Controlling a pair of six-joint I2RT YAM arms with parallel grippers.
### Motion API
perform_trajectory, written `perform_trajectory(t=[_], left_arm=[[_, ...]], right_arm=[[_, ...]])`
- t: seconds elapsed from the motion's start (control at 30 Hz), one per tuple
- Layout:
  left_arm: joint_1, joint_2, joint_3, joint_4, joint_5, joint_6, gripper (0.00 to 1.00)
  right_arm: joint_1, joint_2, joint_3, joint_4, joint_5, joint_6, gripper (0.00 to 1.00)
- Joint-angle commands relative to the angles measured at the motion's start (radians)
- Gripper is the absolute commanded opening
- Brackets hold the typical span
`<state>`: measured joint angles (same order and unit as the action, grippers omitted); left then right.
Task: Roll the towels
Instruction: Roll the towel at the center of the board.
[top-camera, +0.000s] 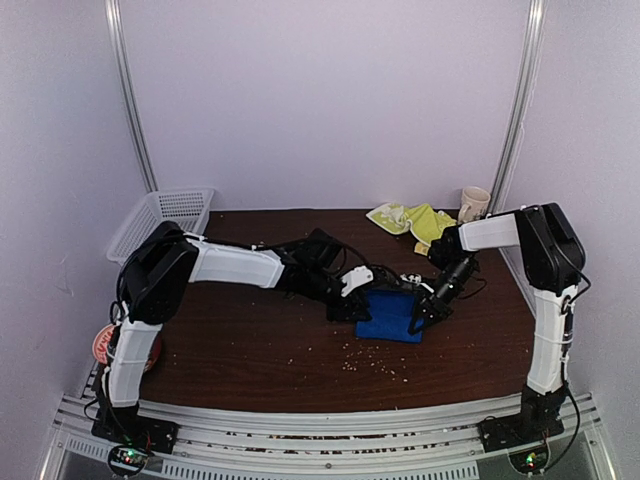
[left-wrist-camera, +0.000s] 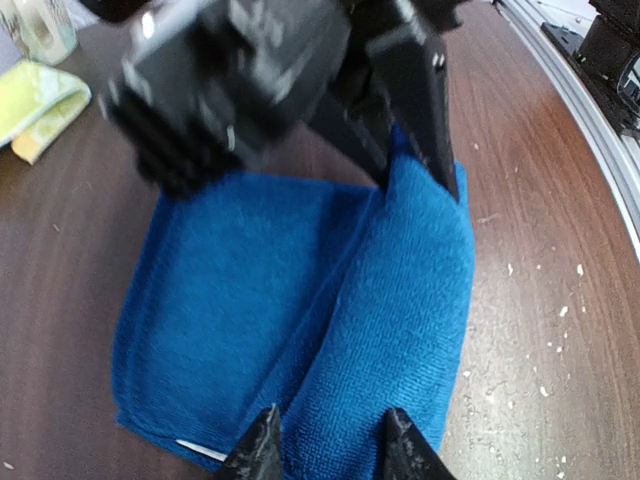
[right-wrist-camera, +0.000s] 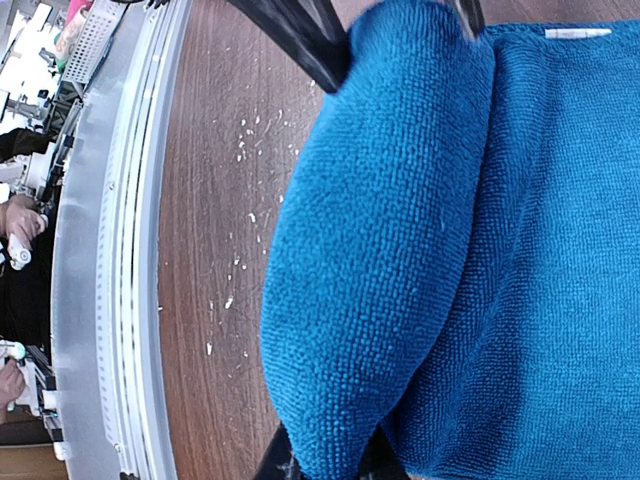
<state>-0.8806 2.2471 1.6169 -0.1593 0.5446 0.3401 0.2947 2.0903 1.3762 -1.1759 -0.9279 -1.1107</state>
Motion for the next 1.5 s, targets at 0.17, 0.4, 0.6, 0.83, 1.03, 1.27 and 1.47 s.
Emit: perform_trajectory(t=[0.17,0.4,0.6,0.83,1.03,1.27,1.47], left_arm=[[0.008,0.064,0.045,-0.009,0.014,-0.109,0.29],[0.012,0.101,0.09,-0.067,-0.051,-0.154,0.08],[0.012,0.106,0.082,-0.094,-0.1,-0.177,0.0],[0.012,0.081,0.03,-0.077,-0.114,-0.201,0.0],[0.012,0.065,0.007,-0.07,-0.134,-0.219,0.0],[0.012,0.05,-0.028,-0.047,-0.173,-0.277,0.0],[0.012,0.042,-0.052,-0.029,-0.196,-0.324,0.0]], right_arm=[[-0.006,0.05,0.027,-0.002,0.015,0.064,0.14],[-0.031,0.009,0.034,0.074,0.082,0.162,0.29],[-0.05,-0.029,0.039,0.093,0.118,0.179,0.42],[-0.054,-0.071,0.044,0.114,0.126,0.185,0.5],[-0.054,-0.11,0.034,0.117,0.164,0.15,0.53],[-0.055,-0.257,-0.066,0.232,0.223,0.083,0.6],[-0.053,-0.445,-0.241,0.454,0.27,0.017,0.63]])
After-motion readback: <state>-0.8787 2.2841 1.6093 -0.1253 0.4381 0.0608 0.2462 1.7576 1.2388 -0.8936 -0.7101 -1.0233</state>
